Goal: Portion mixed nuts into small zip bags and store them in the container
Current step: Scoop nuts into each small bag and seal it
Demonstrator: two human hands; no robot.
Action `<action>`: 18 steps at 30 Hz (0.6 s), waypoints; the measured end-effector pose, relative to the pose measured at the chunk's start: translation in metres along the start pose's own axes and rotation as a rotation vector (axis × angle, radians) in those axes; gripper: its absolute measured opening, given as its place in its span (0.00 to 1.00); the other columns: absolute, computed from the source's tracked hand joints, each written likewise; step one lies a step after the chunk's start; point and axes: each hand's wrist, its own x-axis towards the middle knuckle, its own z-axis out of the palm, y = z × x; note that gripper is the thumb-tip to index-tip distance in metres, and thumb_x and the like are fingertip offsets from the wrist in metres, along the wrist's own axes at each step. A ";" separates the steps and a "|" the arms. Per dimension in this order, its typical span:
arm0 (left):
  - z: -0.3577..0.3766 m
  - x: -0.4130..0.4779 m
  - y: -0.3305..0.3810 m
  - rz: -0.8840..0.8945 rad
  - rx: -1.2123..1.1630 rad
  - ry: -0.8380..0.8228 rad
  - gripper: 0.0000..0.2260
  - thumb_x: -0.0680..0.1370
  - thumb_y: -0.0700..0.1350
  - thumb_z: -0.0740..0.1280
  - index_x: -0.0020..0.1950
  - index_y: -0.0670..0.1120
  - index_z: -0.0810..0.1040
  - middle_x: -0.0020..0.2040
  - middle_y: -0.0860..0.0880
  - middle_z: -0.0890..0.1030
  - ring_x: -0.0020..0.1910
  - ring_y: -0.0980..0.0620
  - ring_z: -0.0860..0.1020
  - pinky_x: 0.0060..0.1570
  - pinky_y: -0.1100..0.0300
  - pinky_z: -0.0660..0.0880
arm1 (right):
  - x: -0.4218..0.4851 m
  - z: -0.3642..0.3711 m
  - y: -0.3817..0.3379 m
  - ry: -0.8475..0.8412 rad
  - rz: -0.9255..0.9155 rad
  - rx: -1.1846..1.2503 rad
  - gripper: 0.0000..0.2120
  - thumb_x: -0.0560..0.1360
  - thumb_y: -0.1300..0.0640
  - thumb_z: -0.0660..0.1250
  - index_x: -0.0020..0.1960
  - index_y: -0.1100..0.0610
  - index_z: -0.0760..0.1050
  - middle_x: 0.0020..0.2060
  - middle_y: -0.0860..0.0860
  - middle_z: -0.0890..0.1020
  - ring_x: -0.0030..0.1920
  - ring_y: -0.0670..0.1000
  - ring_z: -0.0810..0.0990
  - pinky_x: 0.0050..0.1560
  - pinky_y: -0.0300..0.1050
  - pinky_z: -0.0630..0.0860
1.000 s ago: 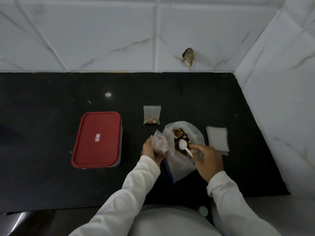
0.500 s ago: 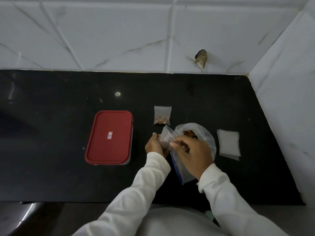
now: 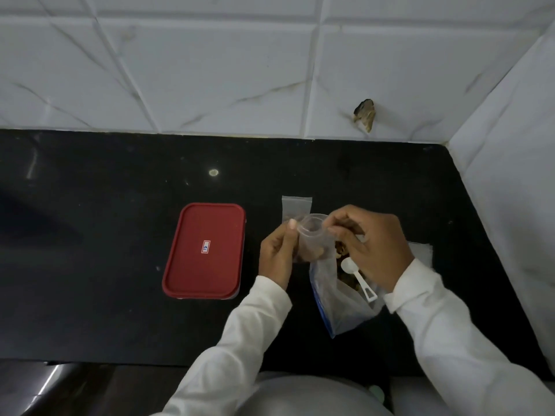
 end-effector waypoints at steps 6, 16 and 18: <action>-0.010 0.003 0.015 0.302 0.170 -0.159 0.22 0.78 0.57 0.66 0.57 0.38 0.78 0.51 0.40 0.82 0.51 0.48 0.82 0.49 0.58 0.80 | 0.015 -0.011 -0.008 0.049 -0.002 0.068 0.06 0.77 0.62 0.68 0.52 0.55 0.80 0.45 0.43 0.83 0.48 0.40 0.82 0.50 0.33 0.78; -0.002 0.009 0.022 0.247 0.194 0.049 0.06 0.80 0.46 0.66 0.50 0.44 0.80 0.45 0.44 0.84 0.45 0.47 0.83 0.44 0.49 0.83 | 0.017 0.004 -0.004 0.124 0.175 0.224 0.11 0.76 0.57 0.70 0.57 0.52 0.77 0.45 0.46 0.84 0.47 0.39 0.82 0.46 0.30 0.77; -0.001 0.008 0.024 0.147 0.080 0.029 0.06 0.80 0.44 0.66 0.51 0.43 0.80 0.46 0.42 0.84 0.47 0.46 0.84 0.43 0.52 0.83 | 0.014 0.010 -0.003 0.128 0.261 0.338 0.12 0.75 0.56 0.70 0.58 0.51 0.76 0.47 0.47 0.84 0.48 0.41 0.83 0.46 0.33 0.79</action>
